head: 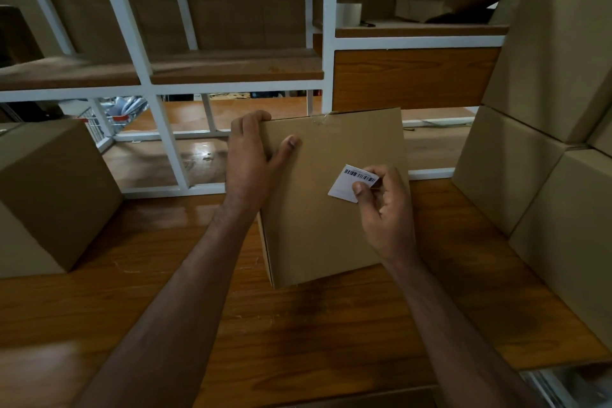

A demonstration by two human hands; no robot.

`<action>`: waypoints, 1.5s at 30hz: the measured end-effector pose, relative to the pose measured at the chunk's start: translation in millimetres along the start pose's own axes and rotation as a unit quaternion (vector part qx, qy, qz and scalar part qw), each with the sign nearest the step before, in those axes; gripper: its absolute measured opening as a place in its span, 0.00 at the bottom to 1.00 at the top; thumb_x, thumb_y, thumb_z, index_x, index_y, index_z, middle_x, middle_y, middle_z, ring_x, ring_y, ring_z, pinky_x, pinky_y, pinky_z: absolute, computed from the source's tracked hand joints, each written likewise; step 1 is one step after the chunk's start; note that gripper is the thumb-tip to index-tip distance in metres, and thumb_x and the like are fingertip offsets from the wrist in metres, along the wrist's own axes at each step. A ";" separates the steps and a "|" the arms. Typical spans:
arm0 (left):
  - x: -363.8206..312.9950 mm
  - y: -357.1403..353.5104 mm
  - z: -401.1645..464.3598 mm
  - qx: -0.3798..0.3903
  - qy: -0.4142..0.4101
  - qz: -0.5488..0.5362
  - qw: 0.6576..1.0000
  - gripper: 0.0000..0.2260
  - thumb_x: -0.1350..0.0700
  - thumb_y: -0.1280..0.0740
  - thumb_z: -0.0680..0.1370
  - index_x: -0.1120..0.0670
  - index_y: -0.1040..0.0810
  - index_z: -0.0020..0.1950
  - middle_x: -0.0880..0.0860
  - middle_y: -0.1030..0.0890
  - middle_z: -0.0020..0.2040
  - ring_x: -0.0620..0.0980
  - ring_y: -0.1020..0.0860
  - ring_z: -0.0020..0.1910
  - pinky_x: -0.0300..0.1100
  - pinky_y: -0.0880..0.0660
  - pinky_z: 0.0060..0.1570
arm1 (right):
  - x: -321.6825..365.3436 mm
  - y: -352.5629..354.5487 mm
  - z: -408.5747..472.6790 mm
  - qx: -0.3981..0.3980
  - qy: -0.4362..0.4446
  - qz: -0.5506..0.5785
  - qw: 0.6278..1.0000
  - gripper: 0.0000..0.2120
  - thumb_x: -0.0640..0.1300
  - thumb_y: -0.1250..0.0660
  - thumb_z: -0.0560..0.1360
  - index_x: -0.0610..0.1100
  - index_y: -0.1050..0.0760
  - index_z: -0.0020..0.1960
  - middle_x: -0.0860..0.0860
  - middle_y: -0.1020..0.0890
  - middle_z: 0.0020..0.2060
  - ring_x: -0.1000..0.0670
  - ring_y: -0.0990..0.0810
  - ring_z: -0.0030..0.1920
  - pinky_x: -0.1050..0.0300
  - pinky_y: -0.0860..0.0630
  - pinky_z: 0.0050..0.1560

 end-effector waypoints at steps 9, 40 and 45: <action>-7.1 1.9 -31.1 -0.019 -0.031 -0.008 0.999 0.25 0.42 0.29 0.77 0.53 0.31 0.68 0.53 0.30 0.66 0.47 0.30 0.61 0.44 0.24 0.53 | 5.1 8.0 -39.1 -0.009 0.110 -0.103 0.989 0.06 0.36 0.32 0.77 0.35 0.23 0.53 0.45 0.20 0.49 0.49 0.21 0.51 0.59 0.24 0.52; 40.6 27.0 -122.8 0.065 -0.063 0.005 0.996 0.27 0.55 0.31 0.80 0.58 0.36 0.77 0.59 0.39 0.79 0.57 0.39 0.78 0.54 0.35 0.74 | 45.8 -24.4 -113.6 -0.031 -0.022 -0.099 0.994 0.21 0.37 0.30 0.77 0.46 0.30 0.68 0.48 0.21 0.56 0.54 0.20 0.55 0.66 0.20 0.50; 38.1 30.1 -125.8 0.079 -0.049 0.010 0.996 0.26 0.55 0.32 0.80 0.56 0.35 0.77 0.57 0.41 0.80 0.56 0.40 0.78 0.56 0.32 0.72 | 35.8 -21.7 -111.9 -0.024 -0.128 -0.058 0.990 0.10 0.42 0.32 0.79 0.42 0.25 0.59 0.46 0.19 0.53 0.51 0.18 0.55 0.66 0.20 0.44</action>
Point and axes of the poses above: each hand's wrist, its own z-axis towards the middle knuckle, its own y-axis out of the back of the hand, x = y × z, the point moved 4 cm from there along z, towards the middle knuckle
